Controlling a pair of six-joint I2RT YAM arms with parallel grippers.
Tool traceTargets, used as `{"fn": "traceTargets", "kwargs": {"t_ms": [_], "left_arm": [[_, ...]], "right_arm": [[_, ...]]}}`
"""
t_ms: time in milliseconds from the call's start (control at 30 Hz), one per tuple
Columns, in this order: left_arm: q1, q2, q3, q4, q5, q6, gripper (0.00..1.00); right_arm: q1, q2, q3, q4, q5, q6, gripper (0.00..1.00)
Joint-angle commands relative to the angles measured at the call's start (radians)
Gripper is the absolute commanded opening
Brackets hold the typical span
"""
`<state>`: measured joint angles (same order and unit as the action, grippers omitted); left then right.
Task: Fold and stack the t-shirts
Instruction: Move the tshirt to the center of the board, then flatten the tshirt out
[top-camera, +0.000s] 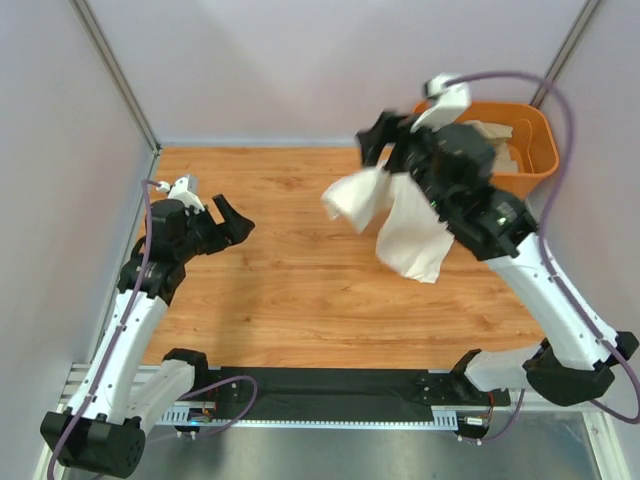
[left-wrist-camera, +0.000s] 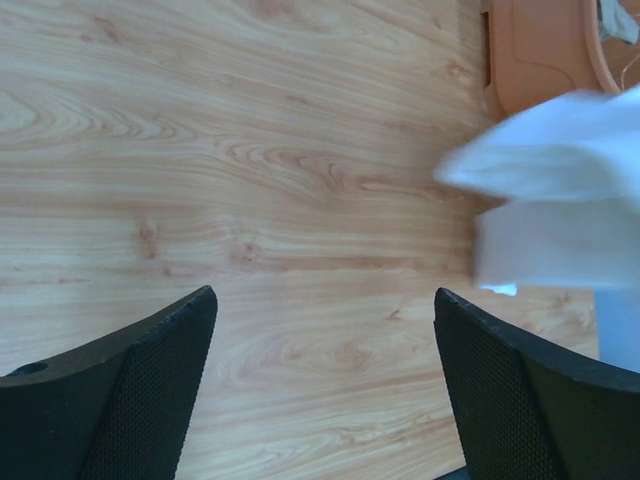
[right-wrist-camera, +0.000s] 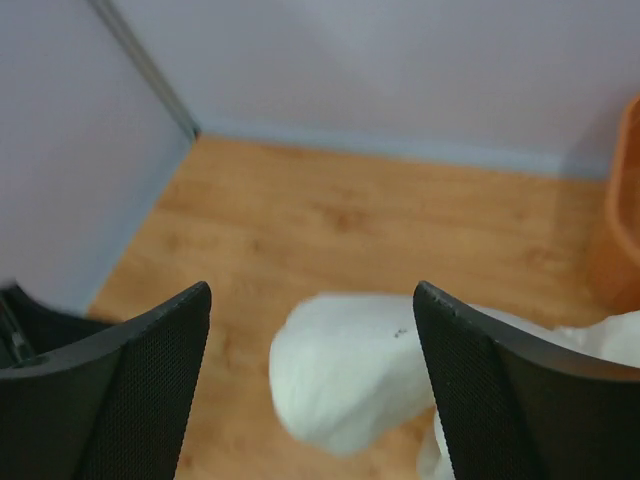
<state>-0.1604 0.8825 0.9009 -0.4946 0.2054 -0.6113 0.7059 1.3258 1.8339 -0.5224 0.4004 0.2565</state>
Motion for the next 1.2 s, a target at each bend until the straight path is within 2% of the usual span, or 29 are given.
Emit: {"fn": "traceTargets", "kwargs": {"t_ms": [0, 67, 133, 200, 267, 300, 400, 467, 533, 567, 667, 767, 1000, 1067, 1133, 1167], "left_arm": [[-0.027, -0.017, 0.050, -0.038, -0.017, 0.057, 0.98], [-0.054, -0.010, 0.041, -0.012, -0.001, 0.087, 1.00], [-0.064, 0.025, 0.030, -0.010, 0.049, 0.097, 1.00], [-0.086, 0.093, 0.015, 0.001, 0.104, 0.102, 0.93], [-0.119, 0.156, 0.013, -0.004, 0.114, 0.113, 0.93], [-0.170, 0.235, 0.029, -0.009, 0.109, 0.125, 0.92], [-0.238, 0.413, 0.082, 0.004, 0.111, 0.110, 0.92], [-0.243, 0.542, 0.120, 0.045, 0.140, 0.079, 0.92], [-0.243, 0.625, 0.168, 0.047, 0.137, 0.065, 0.91], [-0.243, 0.697, 0.217, 0.051, 0.135, 0.071, 0.89], [-0.240, 0.815, 0.311, 0.050, 0.127, 0.119, 0.90], [-0.228, 0.910, 0.400, 0.059, 0.166, 0.160, 0.94], [-0.217, 1.128, 0.630, 0.019, 0.195, 0.188, 0.98], [-0.217, 1.203, 0.708, -0.027, 0.231, 0.191, 0.94], [-0.217, 1.225, 0.717, 0.011, 0.273, 0.173, 0.90], [-0.217, 1.239, 0.713, 0.022, 0.305, 0.168, 0.85]], "right_arm": [[0.085, -0.058, -0.230, -0.276, -0.129, 0.137, 0.85], [0.081, -0.144, -0.414, -0.283, -0.152, 0.141, 0.96], [0.061, -0.180, -0.481, -0.349, -0.111, 0.147, 0.96], [0.027, -0.241, -0.585, -0.352, -0.084, 0.147, 0.95], [-0.012, -0.276, -0.642, -0.367, -0.064, 0.214, 0.90], [-0.081, -0.296, -0.710, -0.366, -0.087, 0.222, 0.79], [-0.247, -0.290, -0.829, -0.295, -0.234, 0.257, 0.64], [-0.358, -0.268, -0.875, -0.211, -0.274, 0.263, 0.64], [-0.428, -0.203, -0.903, -0.165, -0.261, 0.253, 0.73], [-0.498, -0.174, -0.900, -0.121, -0.279, 0.244, 0.75], [-0.572, -0.045, -0.866, -0.038, -0.340, 0.176, 0.77], [-0.576, 0.096, -0.797, -0.027, -0.357, 0.096, 0.78], [-0.560, 0.245, -0.727, 0.002, -0.342, 0.040, 0.84], [-0.546, 0.268, -0.707, -0.001, -0.334, 0.035, 0.84], [-0.536, 0.296, -0.688, 0.002, -0.322, 0.035, 0.84], [-0.527, 0.306, -0.685, 0.015, -0.311, 0.032, 0.84]]}}
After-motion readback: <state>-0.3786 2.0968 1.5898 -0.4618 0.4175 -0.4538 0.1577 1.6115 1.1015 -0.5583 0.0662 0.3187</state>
